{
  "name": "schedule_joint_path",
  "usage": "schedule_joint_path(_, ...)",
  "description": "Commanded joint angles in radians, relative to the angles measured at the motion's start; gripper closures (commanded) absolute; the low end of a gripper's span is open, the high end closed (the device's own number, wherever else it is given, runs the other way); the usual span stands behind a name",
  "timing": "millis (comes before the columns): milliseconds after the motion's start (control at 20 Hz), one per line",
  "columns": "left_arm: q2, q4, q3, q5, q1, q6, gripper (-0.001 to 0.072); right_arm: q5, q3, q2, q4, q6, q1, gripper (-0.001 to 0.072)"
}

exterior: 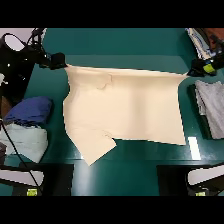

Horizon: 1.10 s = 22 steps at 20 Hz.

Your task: Fold the shirts.

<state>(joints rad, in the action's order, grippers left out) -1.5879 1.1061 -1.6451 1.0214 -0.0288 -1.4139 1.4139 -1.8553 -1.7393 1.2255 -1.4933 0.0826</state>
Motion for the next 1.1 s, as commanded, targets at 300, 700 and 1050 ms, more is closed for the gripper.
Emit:
schedule_joint_path(300,-0.035,0.072,-0.001,0.172,-0.001,0.035,0.0686,-0.021,0.109,0.014,0.009,0.018,-0.015,0.07)
schedule_joint_path(700,-0.035,0.065,0.282,0.157,0.0,0.028,0.0684,-0.182,0.541,0.176,-0.005,0.017,-0.027,0.0699)
schedule_joint_path(1050,0.082,0.12,0.3,0.239,0.0,-0.01,0.0219,-0.135,0.603,0.32,-0.014,0.018,-0.017,0.0264)
